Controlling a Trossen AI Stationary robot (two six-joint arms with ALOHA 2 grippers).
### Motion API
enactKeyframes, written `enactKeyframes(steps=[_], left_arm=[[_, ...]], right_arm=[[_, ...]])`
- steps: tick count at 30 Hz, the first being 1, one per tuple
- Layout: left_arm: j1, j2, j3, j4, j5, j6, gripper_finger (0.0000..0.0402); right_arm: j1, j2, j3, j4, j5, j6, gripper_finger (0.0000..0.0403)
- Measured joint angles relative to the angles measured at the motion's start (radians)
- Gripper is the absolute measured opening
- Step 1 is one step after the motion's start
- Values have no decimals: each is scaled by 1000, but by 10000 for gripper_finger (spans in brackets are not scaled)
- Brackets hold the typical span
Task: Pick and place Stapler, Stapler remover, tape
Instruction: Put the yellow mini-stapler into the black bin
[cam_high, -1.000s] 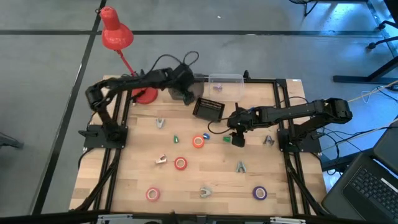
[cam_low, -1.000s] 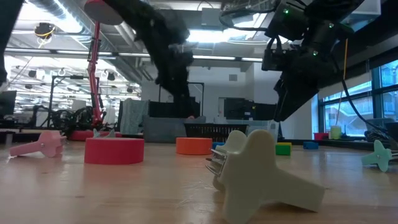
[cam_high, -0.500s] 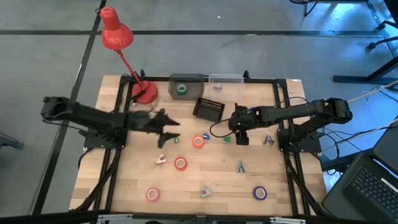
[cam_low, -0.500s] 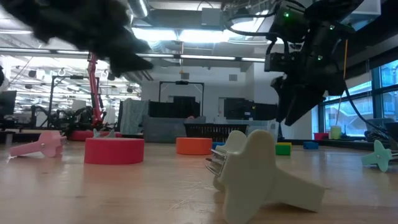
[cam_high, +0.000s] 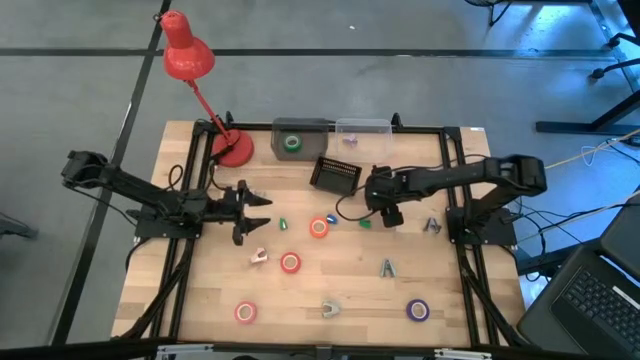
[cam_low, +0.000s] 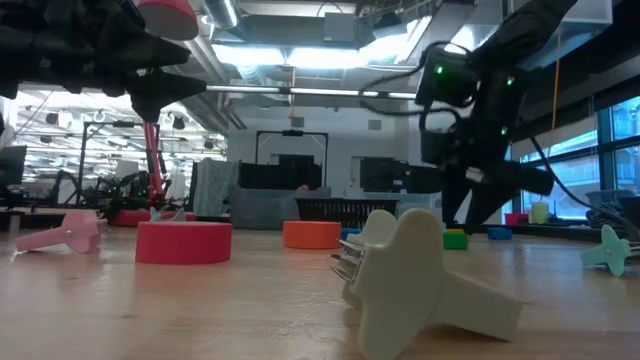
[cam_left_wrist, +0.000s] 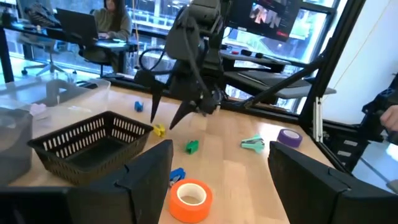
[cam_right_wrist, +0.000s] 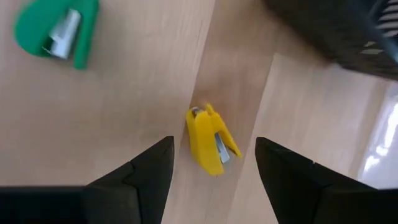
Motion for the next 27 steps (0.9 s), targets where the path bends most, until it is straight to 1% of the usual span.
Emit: enactKeyframes(steps=[7, 10, 13, 18, 24, 27], left_arm=[[0, 0, 0, 0, -8, 2, 255], [0, 0, 0, 0, -8, 2, 252], [0, 1, 0, 0, -8, 2, 252], [0, 1, 0, 0, -8, 1, 254], [0, 1, 0, 0, -11, -5, 255], [0, 1, 0, 0, -14, -6, 255]], right_arm=[[-25, 60, 4, 10, -6, -2, 225], [-25, 61, 4, 10, -7, -1, 208], [-24, 53, 2, 6, -18, 21, 162], [-27, 48, 8, 10, -31, 59, 45], [-25, 32, 7, -37, -53, 113, 44], [-20, -8, 6, -61, -60, 130, 44]])
